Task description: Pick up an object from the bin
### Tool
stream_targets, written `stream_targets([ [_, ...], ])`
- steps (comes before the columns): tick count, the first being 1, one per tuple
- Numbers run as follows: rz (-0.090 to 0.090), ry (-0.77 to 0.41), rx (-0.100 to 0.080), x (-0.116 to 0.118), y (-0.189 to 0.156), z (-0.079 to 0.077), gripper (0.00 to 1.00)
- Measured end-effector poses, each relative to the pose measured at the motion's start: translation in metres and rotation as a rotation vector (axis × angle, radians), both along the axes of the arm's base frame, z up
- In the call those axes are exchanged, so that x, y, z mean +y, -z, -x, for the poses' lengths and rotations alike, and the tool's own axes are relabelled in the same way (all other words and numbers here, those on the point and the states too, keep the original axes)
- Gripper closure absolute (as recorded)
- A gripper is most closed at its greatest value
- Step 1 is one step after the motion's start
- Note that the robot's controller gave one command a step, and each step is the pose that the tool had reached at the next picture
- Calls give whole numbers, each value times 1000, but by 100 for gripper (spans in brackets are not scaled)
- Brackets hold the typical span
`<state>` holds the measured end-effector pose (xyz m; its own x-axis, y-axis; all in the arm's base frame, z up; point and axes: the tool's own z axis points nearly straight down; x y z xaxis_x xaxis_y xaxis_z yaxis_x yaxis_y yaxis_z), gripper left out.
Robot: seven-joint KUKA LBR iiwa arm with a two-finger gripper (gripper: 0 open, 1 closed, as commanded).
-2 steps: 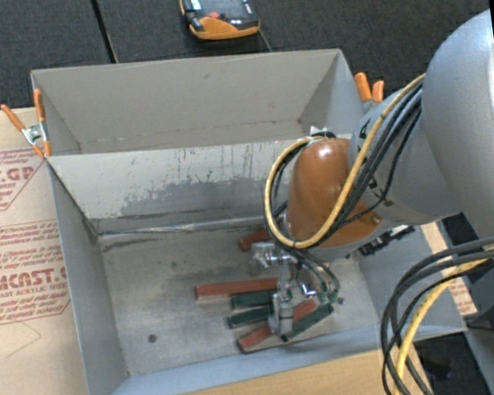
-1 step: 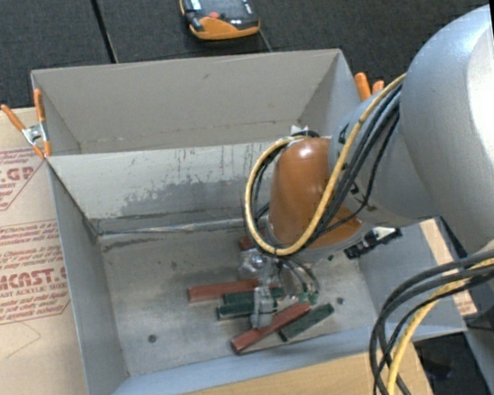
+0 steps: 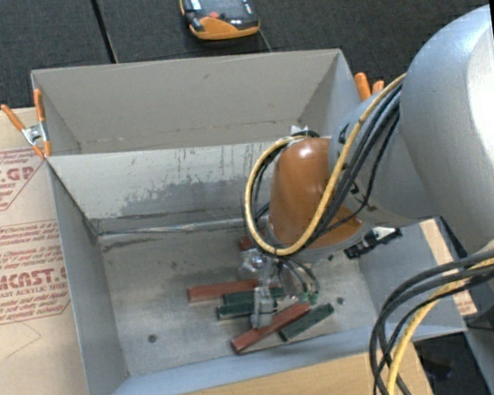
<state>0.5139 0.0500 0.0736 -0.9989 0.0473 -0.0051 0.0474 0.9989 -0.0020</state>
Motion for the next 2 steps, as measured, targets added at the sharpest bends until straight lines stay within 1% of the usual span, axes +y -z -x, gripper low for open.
stream_targets([
  [1,0,0,3,0,-4,1,100],
  [2,-1,0,12,1,-23,4,100],
])
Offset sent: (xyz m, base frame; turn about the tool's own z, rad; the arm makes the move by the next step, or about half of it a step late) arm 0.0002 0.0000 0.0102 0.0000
